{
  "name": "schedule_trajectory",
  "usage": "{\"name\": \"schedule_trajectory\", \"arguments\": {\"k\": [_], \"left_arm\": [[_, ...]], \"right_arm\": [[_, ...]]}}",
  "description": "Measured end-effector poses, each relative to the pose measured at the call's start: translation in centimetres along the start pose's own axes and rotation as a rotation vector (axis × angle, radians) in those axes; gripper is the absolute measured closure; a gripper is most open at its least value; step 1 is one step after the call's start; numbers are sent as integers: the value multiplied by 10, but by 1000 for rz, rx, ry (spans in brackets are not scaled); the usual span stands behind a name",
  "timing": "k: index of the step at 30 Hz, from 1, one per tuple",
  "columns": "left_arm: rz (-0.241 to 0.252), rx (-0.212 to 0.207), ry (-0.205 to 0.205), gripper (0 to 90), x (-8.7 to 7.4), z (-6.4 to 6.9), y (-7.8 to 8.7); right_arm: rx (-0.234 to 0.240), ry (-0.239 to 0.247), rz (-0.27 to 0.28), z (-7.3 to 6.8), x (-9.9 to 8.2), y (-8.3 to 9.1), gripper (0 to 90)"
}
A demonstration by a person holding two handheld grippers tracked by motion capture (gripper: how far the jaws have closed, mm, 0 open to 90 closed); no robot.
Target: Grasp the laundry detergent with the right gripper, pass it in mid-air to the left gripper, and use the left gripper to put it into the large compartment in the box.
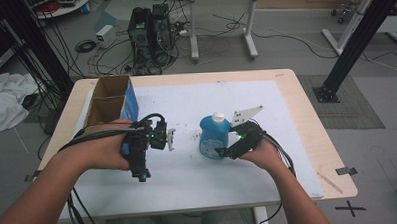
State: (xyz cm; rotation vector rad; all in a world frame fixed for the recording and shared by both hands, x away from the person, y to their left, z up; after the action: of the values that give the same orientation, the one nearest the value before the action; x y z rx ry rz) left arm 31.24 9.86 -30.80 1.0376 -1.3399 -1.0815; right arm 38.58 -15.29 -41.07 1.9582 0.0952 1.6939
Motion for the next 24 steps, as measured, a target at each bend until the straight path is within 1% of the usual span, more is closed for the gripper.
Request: {"name": "schedule_trajectory", "arguments": {"k": [1, 7, 9, 10, 11, 12, 13, 14, 15, 16, 20, 21, 22, 23, 24], "left_arm": [[-1, -15, 28, 61, 0, 2, 0], [1, -12, 21, 61, 0, 2, -1], [1, -18, 25, 61, 0, 2, -1], [0, -13, 20, 61, 0, 1, -1], [0, -15, 21, 61, 0, 1, -1], [0, -15, 21, 61, 0, 1, -1], [0, -29, 43, 61, -1, 3, -2], [1, -28, 43, 61, -1, 3, -2], [2, -29, 43, 61, -1, 3, -2], [2, -8, 15, 61, -1, 1, -1], [1, -14, 21, 61, -1, 2, -2], [1, -15, 21, 61, -1, 1, -2], [1, -17, 23, 61, -2, 1, -2], [0, -7, 16, 61, -2, 1, -2], [0, -7, 16, 61, -2, 1, -2]], "right_arm": [[-3, -6, 0, 0, 0, -1, 123], [-5, 7, 23, -1, -2, -10, 123], [-6, 6, 27, -1, -3, -11, 123], [-6, 5, 33, -1, -4, -13, 123], [-19, -4, 40, -1, -5, -15, 123], [-19, -4, 40, -1, -5, -15, 123], [-22, -6, 49, -1, -5, -16, 123], [-31, -16, 69, -1, -7, -17, 123], [-31, -16, 69, -1, -7, -17, 123], [-39, -27, 87, -1, -8, -19, 123], [-43, -31, 98, -2, -10, -20, 123], [-53, -26, 106, -2, -11, -22, 124], [-57, -32, 112, -2, -12, -22, 124], [-57, -34, 117, -2, -13, -23, 124], [-55, -41, 118, -2, -13, -23, 124]]}}
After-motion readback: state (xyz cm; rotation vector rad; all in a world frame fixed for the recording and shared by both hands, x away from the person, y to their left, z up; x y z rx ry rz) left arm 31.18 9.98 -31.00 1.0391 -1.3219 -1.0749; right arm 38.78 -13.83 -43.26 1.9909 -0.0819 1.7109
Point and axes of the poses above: each handheld gripper's, and its own axes: y roughly backward along the jaws, x roughly out of its top, z roughly to its right, the point moved 4 cm from there along -y, roughly forward along the jaws, and after that the axes turned 13 degrees about z, right-handed, at the moved point
